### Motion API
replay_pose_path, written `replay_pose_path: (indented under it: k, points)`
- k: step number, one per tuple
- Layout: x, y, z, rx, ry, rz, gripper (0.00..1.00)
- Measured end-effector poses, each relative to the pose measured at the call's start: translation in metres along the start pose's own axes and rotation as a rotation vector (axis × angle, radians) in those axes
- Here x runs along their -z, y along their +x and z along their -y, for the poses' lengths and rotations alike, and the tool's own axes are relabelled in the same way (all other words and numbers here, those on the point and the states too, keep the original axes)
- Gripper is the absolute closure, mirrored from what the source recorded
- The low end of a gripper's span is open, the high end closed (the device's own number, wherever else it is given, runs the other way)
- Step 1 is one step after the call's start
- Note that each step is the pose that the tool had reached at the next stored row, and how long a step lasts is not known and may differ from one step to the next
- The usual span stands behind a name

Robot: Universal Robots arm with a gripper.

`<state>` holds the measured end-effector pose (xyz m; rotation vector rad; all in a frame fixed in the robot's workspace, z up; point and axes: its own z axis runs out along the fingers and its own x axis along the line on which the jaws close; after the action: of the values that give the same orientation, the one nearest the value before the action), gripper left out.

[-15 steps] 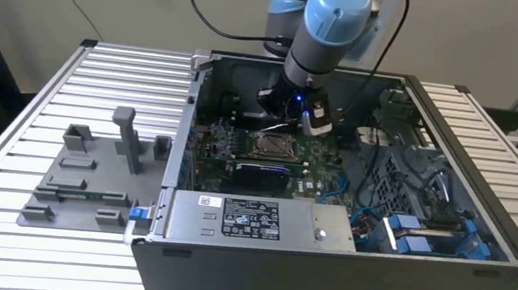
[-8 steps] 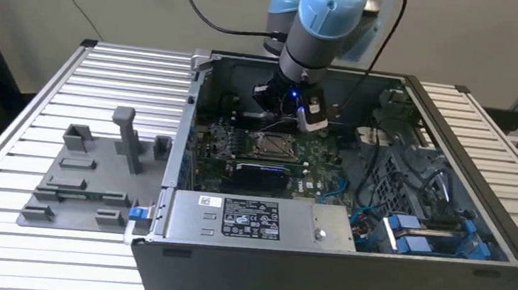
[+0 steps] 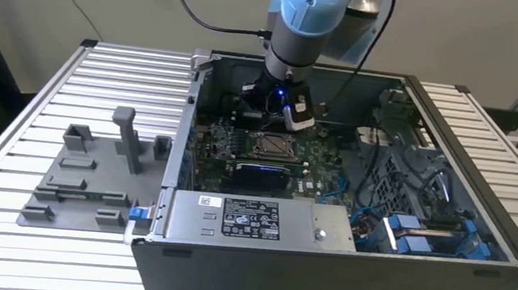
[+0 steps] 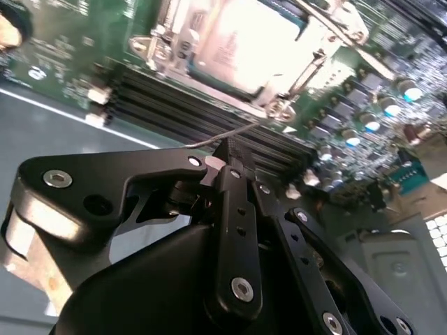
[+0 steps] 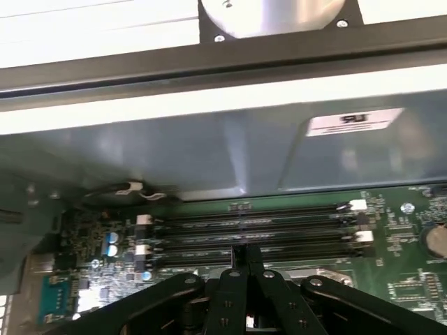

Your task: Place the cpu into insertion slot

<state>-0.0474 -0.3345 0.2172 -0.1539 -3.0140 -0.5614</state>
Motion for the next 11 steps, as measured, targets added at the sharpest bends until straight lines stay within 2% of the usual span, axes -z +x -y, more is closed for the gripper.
replay_pose_path:
  k: [5,9,11]
  points:
    - [-0.0007,0.0067,0.0020,0.000,-0.0001,0.0002,0.89]
    - [-0.0019,0.0067,0.0047,0.000,-0.0003,0.0002,0.89]
    - [-0.0039,0.0065,0.0057,0.001,-0.0003,0.0024,0.89]
